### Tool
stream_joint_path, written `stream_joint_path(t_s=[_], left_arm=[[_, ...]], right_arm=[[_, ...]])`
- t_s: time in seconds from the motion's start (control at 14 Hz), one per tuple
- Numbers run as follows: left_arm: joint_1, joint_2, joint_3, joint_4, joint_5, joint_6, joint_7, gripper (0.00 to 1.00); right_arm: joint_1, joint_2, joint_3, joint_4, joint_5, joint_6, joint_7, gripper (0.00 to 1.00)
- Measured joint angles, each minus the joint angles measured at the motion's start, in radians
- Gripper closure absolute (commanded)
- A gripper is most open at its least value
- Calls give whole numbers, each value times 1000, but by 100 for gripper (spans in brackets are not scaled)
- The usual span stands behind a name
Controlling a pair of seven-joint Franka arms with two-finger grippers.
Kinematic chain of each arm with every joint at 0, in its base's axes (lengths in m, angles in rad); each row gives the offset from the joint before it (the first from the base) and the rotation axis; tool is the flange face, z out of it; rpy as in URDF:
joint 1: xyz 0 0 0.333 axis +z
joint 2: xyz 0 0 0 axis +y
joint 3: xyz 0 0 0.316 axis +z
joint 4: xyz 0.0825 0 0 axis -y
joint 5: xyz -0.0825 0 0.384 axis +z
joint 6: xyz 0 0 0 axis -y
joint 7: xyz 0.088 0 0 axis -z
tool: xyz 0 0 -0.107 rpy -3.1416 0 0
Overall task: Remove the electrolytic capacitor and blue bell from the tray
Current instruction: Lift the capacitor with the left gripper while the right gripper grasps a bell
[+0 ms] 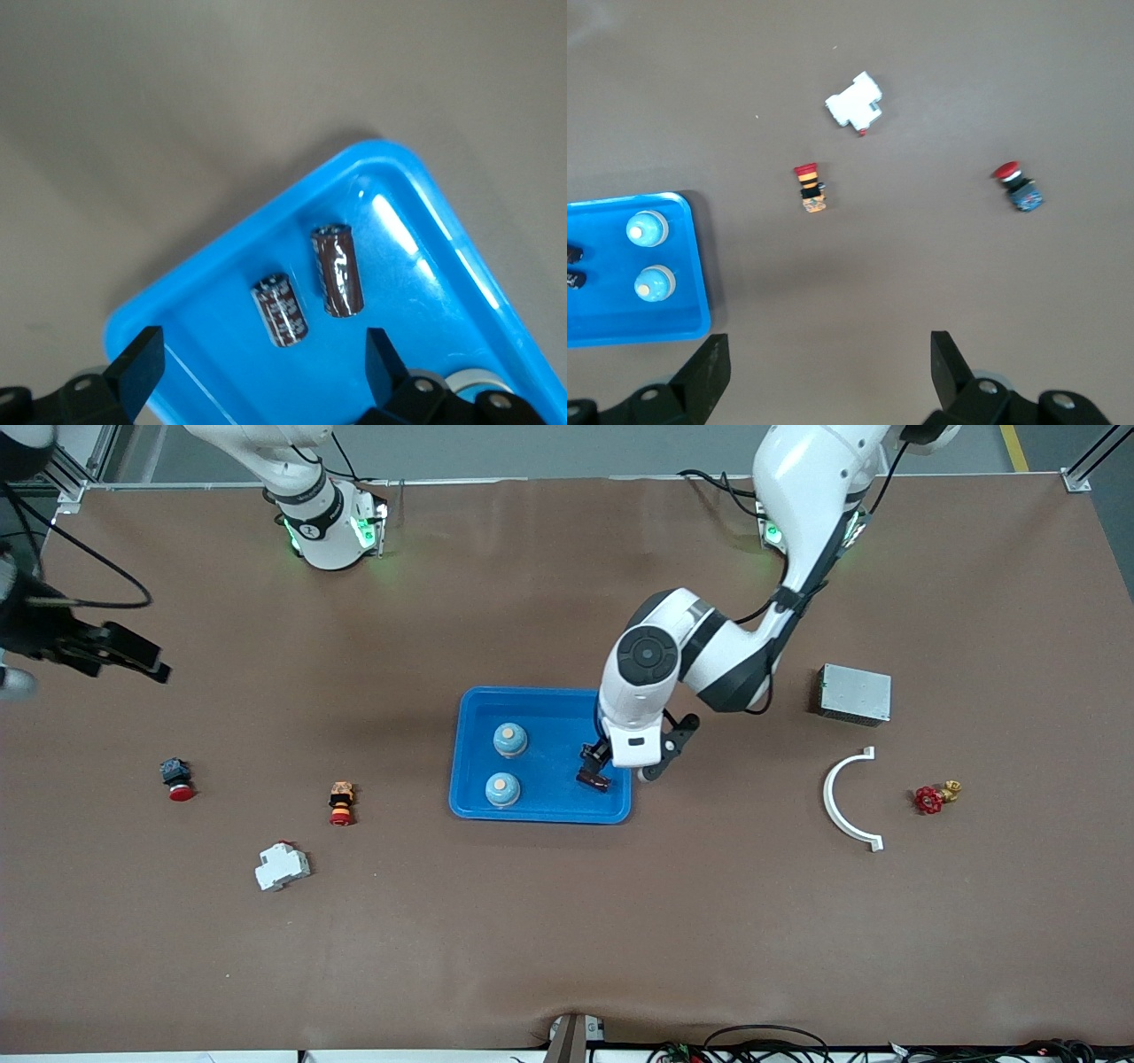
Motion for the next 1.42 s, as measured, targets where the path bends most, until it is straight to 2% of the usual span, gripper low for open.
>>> stream_joint_path(t_s=[0.36, 0.57, 0.78, 0.85, 0.93, 1.07, 1.14, 1.28, 1.42], left_arm=[[-44, 74, 1, 4, 0, 44, -135, 16], [-46, 110, 3, 4, 0, 45, -174, 20], [-46, 134, 4, 6, 0, 70, -189, 20], [-46, 138, 4, 6, 0, 84, -192, 27], [-46, 142, 5, 7, 0, 98, -193, 44], [-46, 147, 5, 7, 0, 109, -194, 91], [-46, 149, 6, 7, 0, 110, -194, 100], [-45, 149, 7, 13, 0, 110, -194, 100], [-43, 142, 10, 25, 3, 99, -191, 100]], right_arm=[[188, -5, 12, -304, 4, 360, 276, 0], [342, 71, 15, -351, 3, 526, 496, 0], [448, 224, 15, -337, 2, 682, 625, 0], [471, 279, 14, -321, 2, 716, 654, 0], [493, 333, 13, -298, -1, 737, 681, 0], [531, 428, 11, -232, -25, 746, 752, 0], [549, 468, 10, -196, -63, 746, 805, 0], [582, 538, 10, -128, -151, 746, 921, 0], [604, 601, 9, -71, -190, 743, 985, 0]])
